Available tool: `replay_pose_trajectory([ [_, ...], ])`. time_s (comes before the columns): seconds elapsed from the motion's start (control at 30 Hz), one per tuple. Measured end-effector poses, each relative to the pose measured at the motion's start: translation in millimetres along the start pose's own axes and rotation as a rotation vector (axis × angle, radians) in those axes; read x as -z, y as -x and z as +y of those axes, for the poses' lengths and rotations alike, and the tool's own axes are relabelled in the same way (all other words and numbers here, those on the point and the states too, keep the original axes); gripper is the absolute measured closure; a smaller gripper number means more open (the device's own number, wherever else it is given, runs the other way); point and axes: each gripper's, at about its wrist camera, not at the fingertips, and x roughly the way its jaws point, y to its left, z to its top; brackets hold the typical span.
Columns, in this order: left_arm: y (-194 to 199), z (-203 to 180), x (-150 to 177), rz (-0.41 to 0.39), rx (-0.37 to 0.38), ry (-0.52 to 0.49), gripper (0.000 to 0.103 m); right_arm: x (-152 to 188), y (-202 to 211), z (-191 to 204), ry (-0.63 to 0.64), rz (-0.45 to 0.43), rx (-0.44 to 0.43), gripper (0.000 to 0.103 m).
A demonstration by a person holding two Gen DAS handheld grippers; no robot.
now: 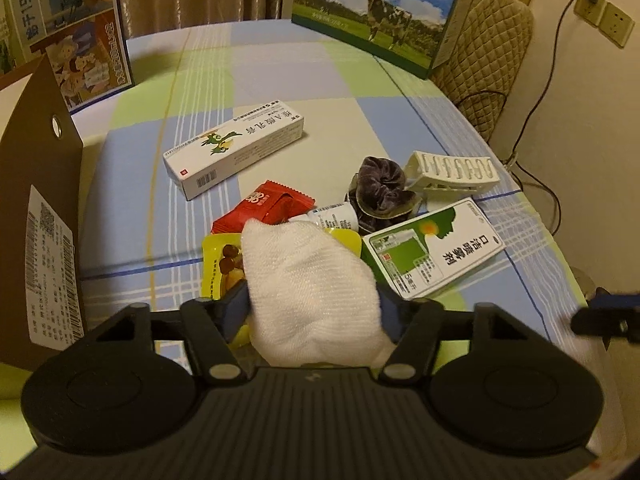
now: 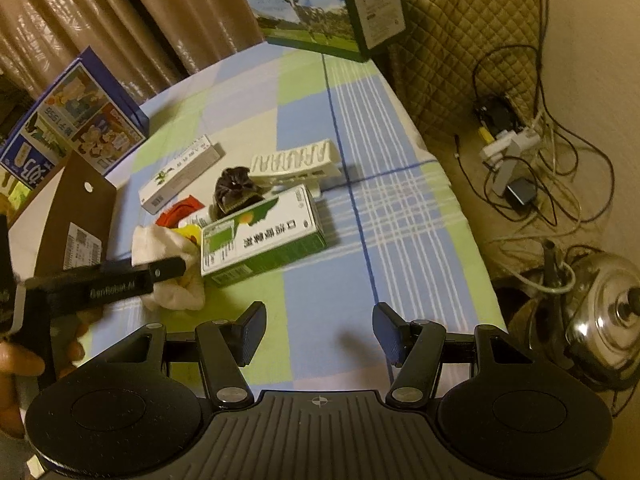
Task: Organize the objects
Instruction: 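Grasp the white cloth with the left tool while the right tool grasps the green medicine box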
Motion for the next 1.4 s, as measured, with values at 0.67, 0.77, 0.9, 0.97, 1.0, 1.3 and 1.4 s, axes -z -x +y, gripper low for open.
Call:
replay_pose_trajectory([
  [0.67,85.6,57.4,64.0,-0.015,-0.108,0.270,0.070,-48.6,-71.2,40.5,0.522,-0.044,-0.264,0.047],
  [0.77,95.3,69.5,76.2,-0.011,-0.143,0.330,0.070,-56.0,-91.1,45.4,0.553,-0.036,-0.296,0.047],
  [0.9,107.8,81.8,89.7,-0.016,-0.191,0.384,0.070,-66.1,-113.4,44.5,0.550,-0.011,-0.313,0.047],
  [0.97,113.6,87.5,95.6,-0.018,-0.210,0.409,0.070,-70.0,-120.1,39.4,0.531,0.027,-0.328,0.047],
  [1.0,116.3,90.3,98.0,-0.019,-0.219,0.421,0.070,-69.9,-121.8,37.7,0.532,0.042,-0.331,0.047],
  [1.3,133.0,109.9,112.8,-0.028,-0.274,0.489,0.070,-33.9,-97.3,38.4,0.601,0.116,-0.365,0.047],
  [1.4,134.8,112.7,115.4,-0.027,-0.279,0.495,0.070,-18.2,-91.6,50.4,0.647,0.082,-0.318,0.047],
])
